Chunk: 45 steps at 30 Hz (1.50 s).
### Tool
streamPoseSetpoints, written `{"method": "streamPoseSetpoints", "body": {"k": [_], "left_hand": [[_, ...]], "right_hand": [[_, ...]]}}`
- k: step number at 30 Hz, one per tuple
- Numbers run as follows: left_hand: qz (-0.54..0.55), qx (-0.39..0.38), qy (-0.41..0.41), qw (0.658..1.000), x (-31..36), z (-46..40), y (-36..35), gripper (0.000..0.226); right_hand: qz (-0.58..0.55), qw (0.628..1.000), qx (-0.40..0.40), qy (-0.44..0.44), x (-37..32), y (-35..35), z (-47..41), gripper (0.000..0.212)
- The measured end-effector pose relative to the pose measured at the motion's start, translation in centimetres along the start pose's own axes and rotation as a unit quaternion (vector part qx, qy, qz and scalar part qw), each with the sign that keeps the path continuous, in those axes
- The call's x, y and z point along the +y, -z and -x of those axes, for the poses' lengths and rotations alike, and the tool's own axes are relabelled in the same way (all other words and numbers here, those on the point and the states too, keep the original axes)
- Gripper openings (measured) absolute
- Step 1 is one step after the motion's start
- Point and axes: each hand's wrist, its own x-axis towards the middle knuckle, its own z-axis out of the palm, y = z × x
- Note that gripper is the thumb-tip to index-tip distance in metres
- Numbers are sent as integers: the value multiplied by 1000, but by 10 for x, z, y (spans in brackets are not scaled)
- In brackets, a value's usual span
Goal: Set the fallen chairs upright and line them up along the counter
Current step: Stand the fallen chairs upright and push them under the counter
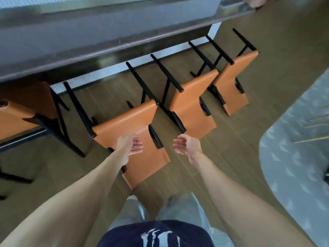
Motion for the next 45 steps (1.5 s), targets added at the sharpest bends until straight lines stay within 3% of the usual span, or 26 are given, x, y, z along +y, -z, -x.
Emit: {"method": "streamPoseSetpoints", "body": {"k": [5, 11, 14, 22, 29, 33, 38, 40, 43, 45], "left_hand": [[119, 79, 81, 986, -41, -3, 14, 19], [296, 236, 106, 920, -112, 9, 20, 16], [341, 275, 113, 892, -144, 25, 2, 14], [420, 263, 89, 864, -175, -11, -38, 14], [435, 235, 126, 860, -257, -132, -64, 15], [449, 224, 156, 851, -350, -241, -71, 9], [509, 222, 176, 813, -469, -368, -84, 8], [520, 218, 185, 805, -505, -415, -87, 17], [513, 190, 180, 817, -537, -473, -89, 10], [505, 196, 163, 824, -552, -504, -87, 22]], "right_hand": [[93, 992, -84, -12, -14, -18, -45, 20], [205, 958, -195, -44, 1, -37, -100, 18], [253, 940, -219, -61, 8, -21, -115, 16], [293, 925, -218, -102, 47, -15, -173, 12], [280, 919, -228, -157, 173, -29, -274, 16], [228, 928, -206, -209, 272, -30, -367, 20], [157, 937, -150, -273, 401, -29, -488, 13], [135, 938, -111, -298, 447, -35, -528, 18], [56, 937, -89, -332, 498, -51, -574, 36], [-8, 933, -83, -349, 522, -56, -594, 45]]}}
